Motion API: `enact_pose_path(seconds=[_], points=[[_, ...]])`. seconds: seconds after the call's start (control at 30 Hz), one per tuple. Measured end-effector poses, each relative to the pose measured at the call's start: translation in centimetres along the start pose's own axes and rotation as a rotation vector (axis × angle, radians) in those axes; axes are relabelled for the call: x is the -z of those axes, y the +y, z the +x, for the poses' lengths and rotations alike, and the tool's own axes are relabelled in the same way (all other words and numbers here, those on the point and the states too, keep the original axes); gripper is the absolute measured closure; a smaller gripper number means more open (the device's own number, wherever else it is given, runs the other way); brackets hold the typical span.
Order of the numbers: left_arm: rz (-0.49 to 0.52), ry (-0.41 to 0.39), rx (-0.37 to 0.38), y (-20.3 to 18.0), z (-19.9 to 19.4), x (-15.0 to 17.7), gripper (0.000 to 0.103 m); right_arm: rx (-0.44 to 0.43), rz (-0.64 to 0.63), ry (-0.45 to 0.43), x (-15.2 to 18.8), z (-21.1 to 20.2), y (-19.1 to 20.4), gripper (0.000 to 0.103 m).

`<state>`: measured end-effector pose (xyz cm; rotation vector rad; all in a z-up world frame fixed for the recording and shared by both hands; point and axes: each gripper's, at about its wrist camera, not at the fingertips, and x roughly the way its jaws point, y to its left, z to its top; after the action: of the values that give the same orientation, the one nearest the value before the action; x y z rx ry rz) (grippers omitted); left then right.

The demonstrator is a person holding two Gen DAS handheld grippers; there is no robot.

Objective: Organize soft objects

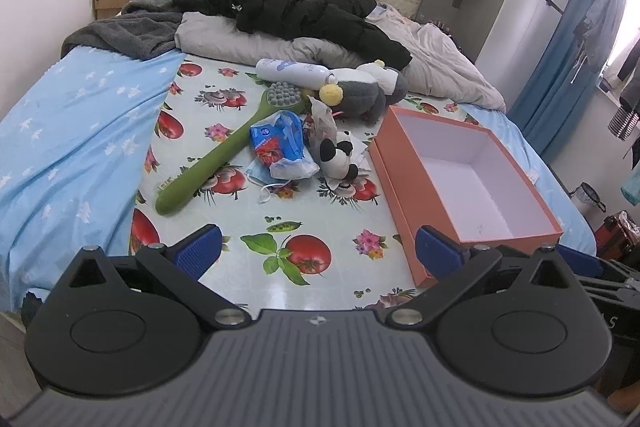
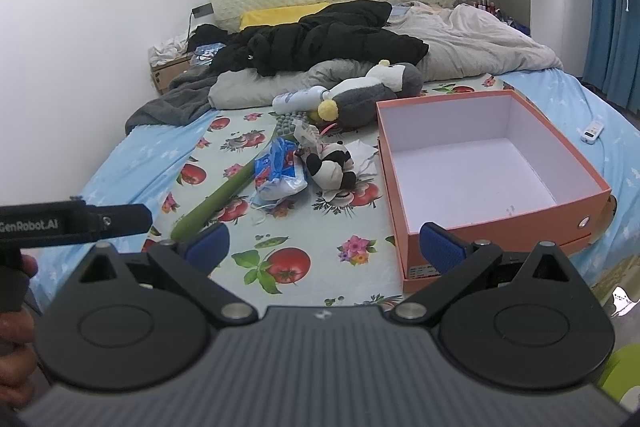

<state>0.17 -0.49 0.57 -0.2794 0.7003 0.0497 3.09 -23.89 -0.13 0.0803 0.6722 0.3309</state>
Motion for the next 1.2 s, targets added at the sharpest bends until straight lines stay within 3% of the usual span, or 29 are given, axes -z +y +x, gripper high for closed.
enact_pose_path(seconds=[1.2], points=[[0.000, 0.019, 0.000, 0.59, 0.86, 0.27, 0.000, 0.012, 0.014, 0.003, 0.84, 0.81, -0.44, 0.000]])
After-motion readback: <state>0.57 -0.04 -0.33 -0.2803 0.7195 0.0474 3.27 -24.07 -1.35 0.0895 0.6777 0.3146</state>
